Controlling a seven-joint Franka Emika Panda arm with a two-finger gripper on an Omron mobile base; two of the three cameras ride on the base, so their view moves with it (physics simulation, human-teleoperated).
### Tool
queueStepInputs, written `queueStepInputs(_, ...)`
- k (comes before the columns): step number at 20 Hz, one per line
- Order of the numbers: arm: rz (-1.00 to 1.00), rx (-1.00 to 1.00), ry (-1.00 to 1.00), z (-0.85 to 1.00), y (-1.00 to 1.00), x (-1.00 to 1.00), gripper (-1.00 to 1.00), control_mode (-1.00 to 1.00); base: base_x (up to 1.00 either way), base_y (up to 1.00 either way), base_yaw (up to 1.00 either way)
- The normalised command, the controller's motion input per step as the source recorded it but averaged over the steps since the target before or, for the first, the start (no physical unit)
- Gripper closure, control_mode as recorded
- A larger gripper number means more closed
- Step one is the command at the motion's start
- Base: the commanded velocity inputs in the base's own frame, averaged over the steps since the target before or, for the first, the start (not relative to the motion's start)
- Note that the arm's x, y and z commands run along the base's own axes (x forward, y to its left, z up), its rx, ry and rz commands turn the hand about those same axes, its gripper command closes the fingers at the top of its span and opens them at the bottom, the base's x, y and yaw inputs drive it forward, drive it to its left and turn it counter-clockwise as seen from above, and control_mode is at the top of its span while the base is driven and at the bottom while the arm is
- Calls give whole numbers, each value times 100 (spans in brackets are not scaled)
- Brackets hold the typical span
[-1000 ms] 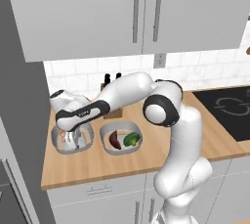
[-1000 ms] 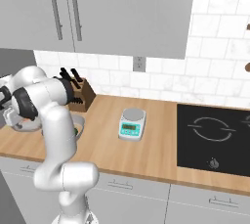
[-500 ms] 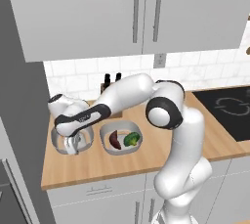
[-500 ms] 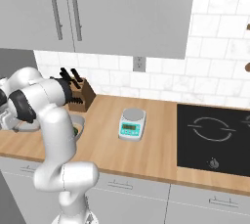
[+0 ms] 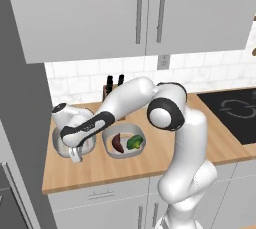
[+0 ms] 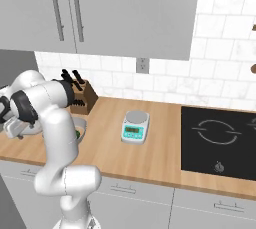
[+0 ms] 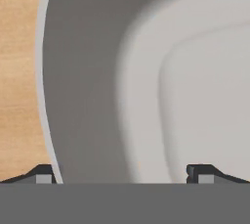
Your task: Take the meat container that has the shrimp and place it on the second highest rack of the freezer. Then take the vegetable container that has the potato and broccoli and place it on the highest rack of the freezer.
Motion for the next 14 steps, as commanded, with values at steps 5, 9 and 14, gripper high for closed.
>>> queueStepInputs(5, 0, 0, 0, 0, 2, 0, -100, -100, 0, 0, 0)
queueStepInputs(9, 0, 0, 1, 0, 0, 2, -100, -100, 0, 0, 0)
queueStepInputs(14, 0, 0, 0, 0, 0, 0, 100, -100, 0, 0, 0)
